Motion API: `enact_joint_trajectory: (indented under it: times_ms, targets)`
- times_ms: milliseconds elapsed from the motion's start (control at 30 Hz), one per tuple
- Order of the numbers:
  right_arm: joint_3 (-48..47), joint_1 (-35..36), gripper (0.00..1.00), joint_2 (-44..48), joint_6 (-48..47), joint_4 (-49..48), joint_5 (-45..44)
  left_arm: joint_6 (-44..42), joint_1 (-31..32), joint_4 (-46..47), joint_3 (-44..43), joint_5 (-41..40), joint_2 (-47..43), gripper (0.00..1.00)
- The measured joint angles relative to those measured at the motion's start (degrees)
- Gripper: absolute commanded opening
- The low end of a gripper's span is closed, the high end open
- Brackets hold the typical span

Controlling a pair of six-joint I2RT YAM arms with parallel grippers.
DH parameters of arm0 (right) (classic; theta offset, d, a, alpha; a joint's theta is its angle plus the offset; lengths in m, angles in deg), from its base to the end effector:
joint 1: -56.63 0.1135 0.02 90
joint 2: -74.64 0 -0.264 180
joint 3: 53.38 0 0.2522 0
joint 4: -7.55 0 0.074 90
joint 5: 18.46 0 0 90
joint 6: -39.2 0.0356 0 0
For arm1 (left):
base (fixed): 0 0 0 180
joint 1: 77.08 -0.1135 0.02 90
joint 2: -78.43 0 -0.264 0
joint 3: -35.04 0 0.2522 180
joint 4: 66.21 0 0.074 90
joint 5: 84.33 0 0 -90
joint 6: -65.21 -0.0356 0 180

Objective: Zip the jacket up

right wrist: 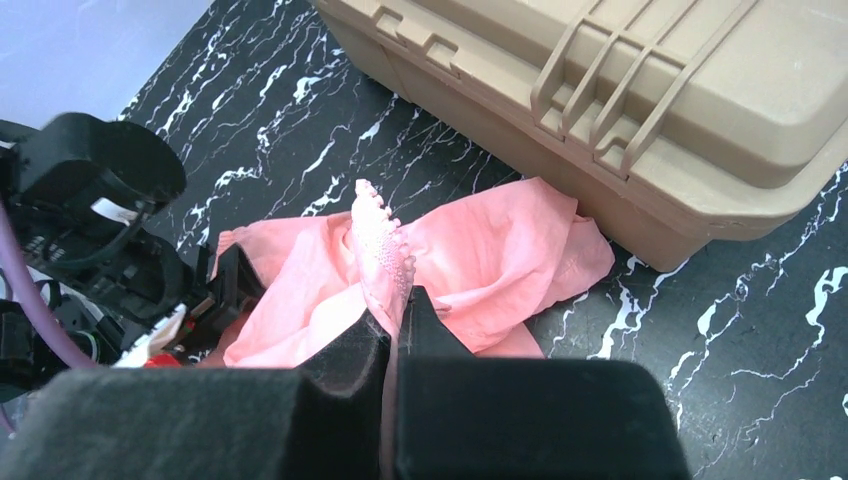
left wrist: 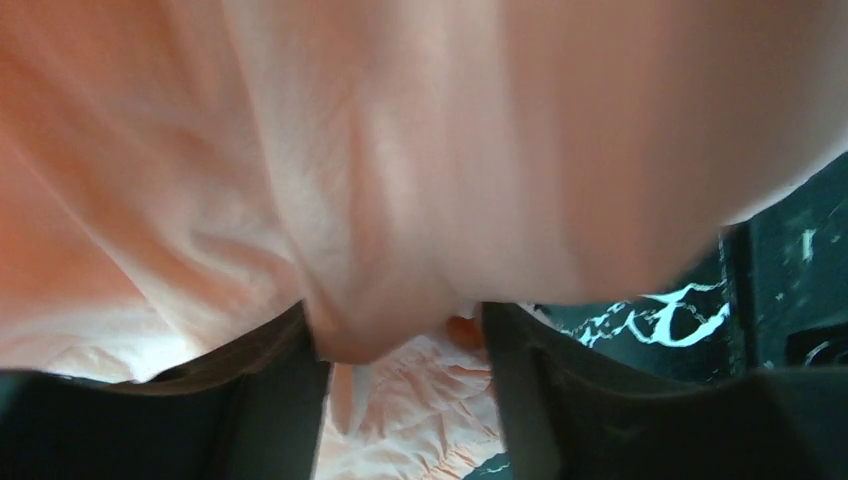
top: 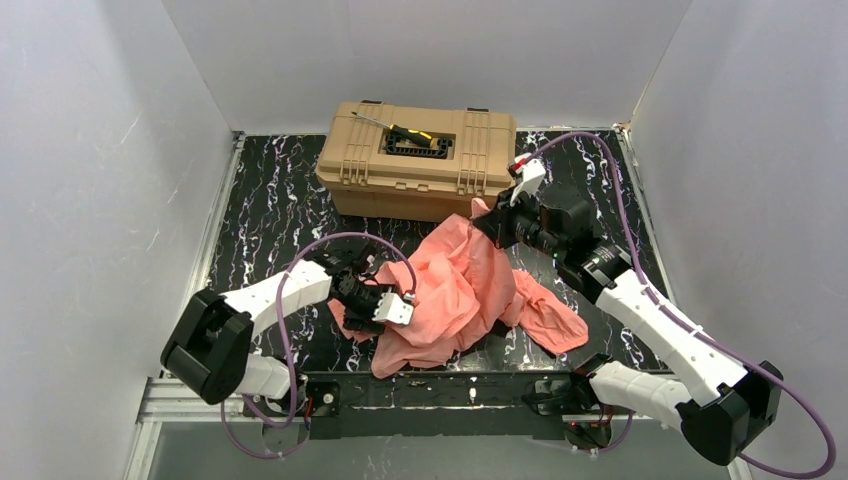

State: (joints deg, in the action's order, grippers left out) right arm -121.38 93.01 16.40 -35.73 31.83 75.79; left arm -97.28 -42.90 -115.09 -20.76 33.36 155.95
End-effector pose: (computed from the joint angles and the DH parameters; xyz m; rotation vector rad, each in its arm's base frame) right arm 0.1881 0.1419 0.3533 -0.4006 1.8375 0.6944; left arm 0.1829 -0.1442 0.1784 2.1761 1.4818 -0.4649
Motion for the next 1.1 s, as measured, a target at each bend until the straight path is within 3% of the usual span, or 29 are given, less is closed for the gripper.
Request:
enact_joint_trajectory:
  times_ms: [67,200,367,500,600,700,767,867,933,1033,1100]
  targets:
    - [-0.79,0.00,0.01,-0.42,-0.02,0.07,0.00,-0.63,-0.24,-0.33,0.00,-0.48,1.29,0.20]
    - [-2.58,-0.04,0.01,-1.70,-0.11,0.09,0.00,-0.81,-0.81,-2.69,-0.44,-1.44,2.05,0.04]
    - [-5.29,-0.26,0.01,-4.48,-0.66,0.13,-0.24,3.15,-2.71,-10.80,-8.39,-0.33,1.66,0.00]
    - [-9.53,-0.52,0.01,-8.46,-2.05,2.29,-2.69,10.54,-9.77,-20.20,-23.61,5.77,1.07,0.00]
    - [-16.31,-0.63,0.01,-13.40,-3.45,5.49,-7.17,19.23,-21.88,-28.17,-40.13,15.17,2.84,0.00]
    - [-19.89,-0.74,0.01,-15.19,-3.89,7.21,-9.66,28.33,-38.62,-31.78,-51.89,25.99,5.20,0.00]
    - [-21.75,-0.74,0.01,-15.50,-4.00,8.11,-10.95,33.79,-49.59,-32.96,-53.31,31.93,5.35,0.00]
    - [-22.75,-0.74,0.01,-14.97,-3.98,9.05,-11.65,37.75,-58.18,-34.82,-50.10,36.87,3.93,0.00]
    - [-22.75,-0.74,0.01,-14.75,-3.89,9.51,-11.65,39.71,-56.63,-36.13,-44.57,39.23,0.39,0.01]
    - [-22.77,-0.74,0.01,-14.73,-3.80,10.21,-11.67,42.69,-46.47,-36.63,-38.66,39.67,-5.92,0.05]
    - [-23.02,-0.74,0.01,-14.73,-3.67,10.88,-11.87,44.81,-38.93,-36.06,-35.41,39.76,-10.45,0.18]
